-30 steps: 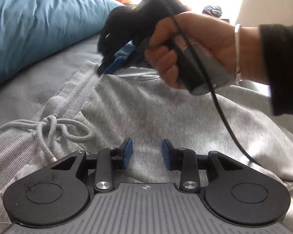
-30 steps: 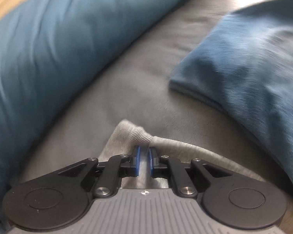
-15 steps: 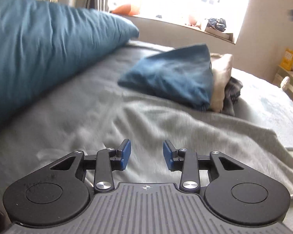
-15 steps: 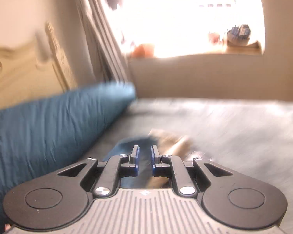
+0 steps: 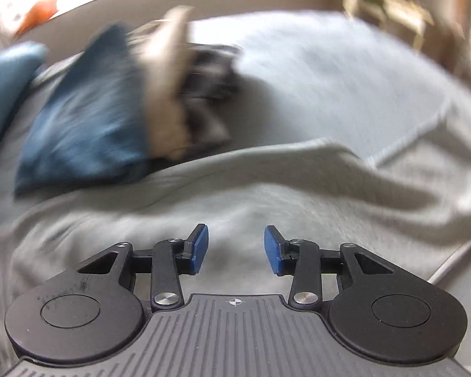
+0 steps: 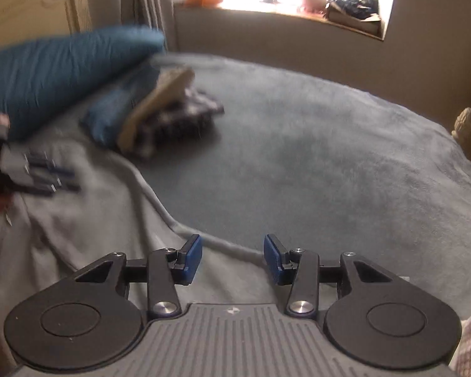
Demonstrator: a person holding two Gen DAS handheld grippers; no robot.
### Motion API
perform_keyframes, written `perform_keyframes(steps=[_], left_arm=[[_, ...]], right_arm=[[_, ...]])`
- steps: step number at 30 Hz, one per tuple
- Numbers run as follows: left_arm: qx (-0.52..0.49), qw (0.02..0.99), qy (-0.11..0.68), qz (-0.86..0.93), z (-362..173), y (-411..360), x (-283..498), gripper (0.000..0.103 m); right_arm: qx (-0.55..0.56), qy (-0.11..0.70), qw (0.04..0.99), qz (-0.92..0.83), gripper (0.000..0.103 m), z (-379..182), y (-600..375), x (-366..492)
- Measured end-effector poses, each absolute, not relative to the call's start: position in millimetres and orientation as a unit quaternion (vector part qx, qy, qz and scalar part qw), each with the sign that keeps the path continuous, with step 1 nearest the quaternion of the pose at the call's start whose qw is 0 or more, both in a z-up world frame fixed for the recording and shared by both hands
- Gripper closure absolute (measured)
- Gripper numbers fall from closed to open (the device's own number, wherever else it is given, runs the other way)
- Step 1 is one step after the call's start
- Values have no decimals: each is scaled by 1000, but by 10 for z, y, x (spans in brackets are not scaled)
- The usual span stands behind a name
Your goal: Fold clothes
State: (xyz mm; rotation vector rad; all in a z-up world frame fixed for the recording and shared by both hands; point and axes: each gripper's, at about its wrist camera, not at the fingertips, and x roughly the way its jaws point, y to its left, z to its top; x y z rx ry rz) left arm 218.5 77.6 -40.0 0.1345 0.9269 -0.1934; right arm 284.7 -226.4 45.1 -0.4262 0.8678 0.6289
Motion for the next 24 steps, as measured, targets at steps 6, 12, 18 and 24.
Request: perform_keyframes(steps=[6, 12, 18, 24], left_arm=[[37, 892, 444, -68, -750, 453, 2511, 64], [26, 911, 411, -20, -897, 382, 2512, 64], [58, 918, 392, 18, -824, 293, 2474, 64], [29, 917, 395, 53, -861, 446, 2546, 63]], right_arm=[[-282, 388, 815, 325, 50, -377, -2127, 3164], [-299, 435, 774, 349, 36, -837, -2129, 3472], [-292, 407, 803, 323, 100, -748, -2213, 3268], [-258, 393, 853, 228, 100, -774, -2404, 3416]])
